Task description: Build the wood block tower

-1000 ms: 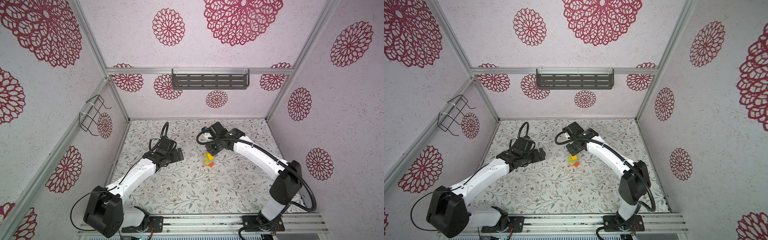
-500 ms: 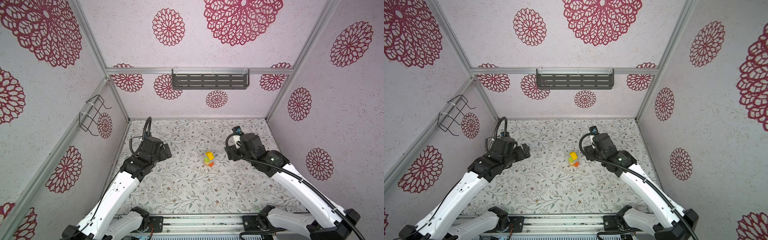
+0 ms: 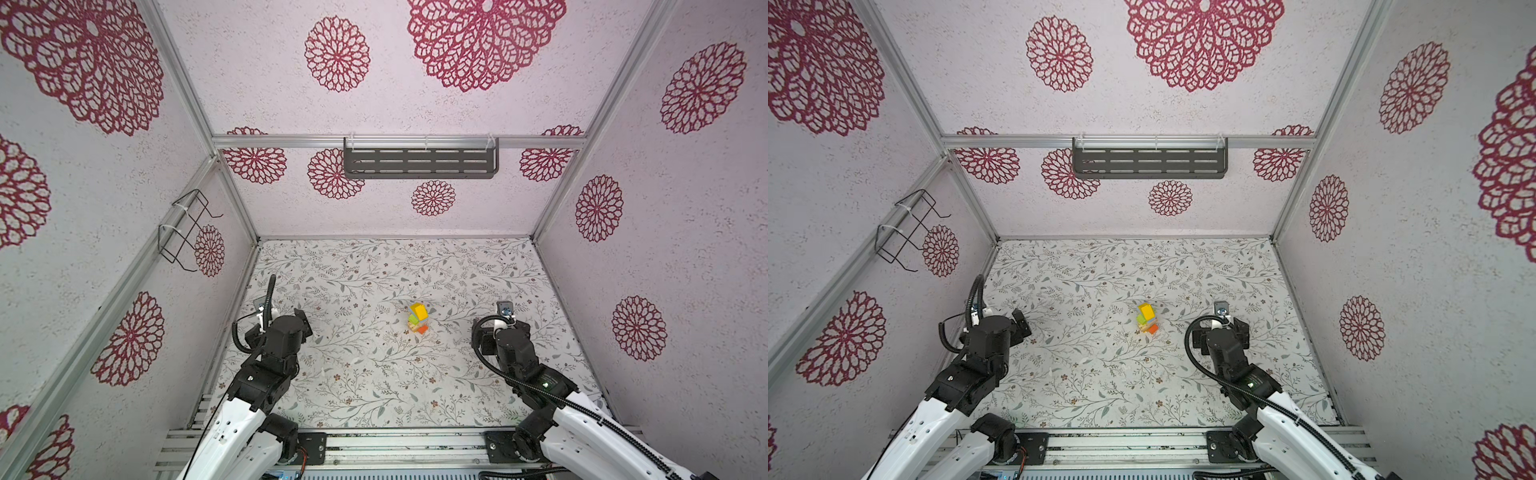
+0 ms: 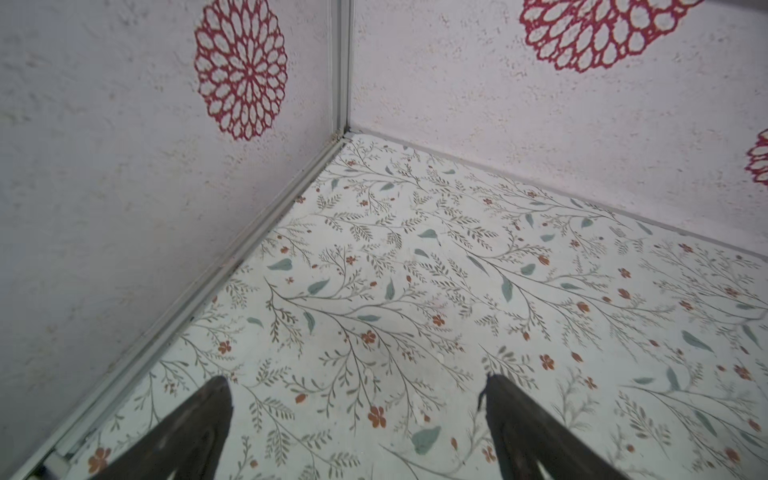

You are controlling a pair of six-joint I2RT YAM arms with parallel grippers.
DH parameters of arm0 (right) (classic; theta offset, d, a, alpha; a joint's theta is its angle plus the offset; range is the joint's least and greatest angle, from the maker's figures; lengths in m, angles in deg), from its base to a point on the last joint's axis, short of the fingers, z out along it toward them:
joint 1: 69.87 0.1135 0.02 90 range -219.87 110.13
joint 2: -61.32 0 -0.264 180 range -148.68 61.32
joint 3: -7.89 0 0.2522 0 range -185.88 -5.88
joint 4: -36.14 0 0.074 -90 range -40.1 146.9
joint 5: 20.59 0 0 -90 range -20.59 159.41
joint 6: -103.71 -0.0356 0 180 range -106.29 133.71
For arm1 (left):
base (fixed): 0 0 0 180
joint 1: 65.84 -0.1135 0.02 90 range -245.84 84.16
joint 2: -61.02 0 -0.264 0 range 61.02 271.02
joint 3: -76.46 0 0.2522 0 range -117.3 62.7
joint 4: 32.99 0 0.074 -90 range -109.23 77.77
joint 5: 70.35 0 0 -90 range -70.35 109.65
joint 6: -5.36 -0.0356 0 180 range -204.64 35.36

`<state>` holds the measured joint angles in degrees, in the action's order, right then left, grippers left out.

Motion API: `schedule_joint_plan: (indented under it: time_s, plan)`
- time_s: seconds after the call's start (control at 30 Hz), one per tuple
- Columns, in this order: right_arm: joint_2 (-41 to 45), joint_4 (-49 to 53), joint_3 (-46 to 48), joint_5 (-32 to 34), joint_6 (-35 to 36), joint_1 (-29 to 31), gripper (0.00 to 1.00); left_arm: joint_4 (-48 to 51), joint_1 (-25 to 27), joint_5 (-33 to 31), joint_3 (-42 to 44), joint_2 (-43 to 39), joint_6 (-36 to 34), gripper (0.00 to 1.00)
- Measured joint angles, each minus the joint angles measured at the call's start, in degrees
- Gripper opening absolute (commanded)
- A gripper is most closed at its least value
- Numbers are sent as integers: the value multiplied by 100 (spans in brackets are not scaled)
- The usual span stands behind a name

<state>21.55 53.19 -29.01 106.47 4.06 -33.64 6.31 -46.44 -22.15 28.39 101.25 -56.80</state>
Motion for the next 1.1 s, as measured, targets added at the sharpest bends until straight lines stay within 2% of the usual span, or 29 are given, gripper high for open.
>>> schedule_joint_plan:
  time_s: [0.1,0.23,0.43,0.6,0.7,0.8,0.93,1.1]
  plan:
    - [-258,-977,378,525,476,-15,99,-619,-525,55,35,533,-323,97]
    - [-809,-2555,1093,890,1176,-173,99,-1471,-1451,905,129,1523,-872,97]
    - [-2149,-4981,1987,911,1679,-922,99,-3254,-1998,1779,654,2728,-1609,97]
    - [-3790,-6957,1985,826,2076,-1377,99,-4728,-2463,2323,807,3729,-1718,97]
    - [-4841,-8133,1829,811,2258,-1506,99,-5268,-2597,2588,664,4221,-1733,97]
    - [-5278,-8564,1633,693,2264,-1670,99,-5873,-2656,2765,614,4557,-1733,97]
    - [-5117,-8795,1565,461,2186,-1908,99,-6520,-2684,3049,778,4719,-1757,97]
    - [-5101,-9219,1982,-129,1891,-2264,99,-7187,-2608,2964,1123,4791,-1805,97]
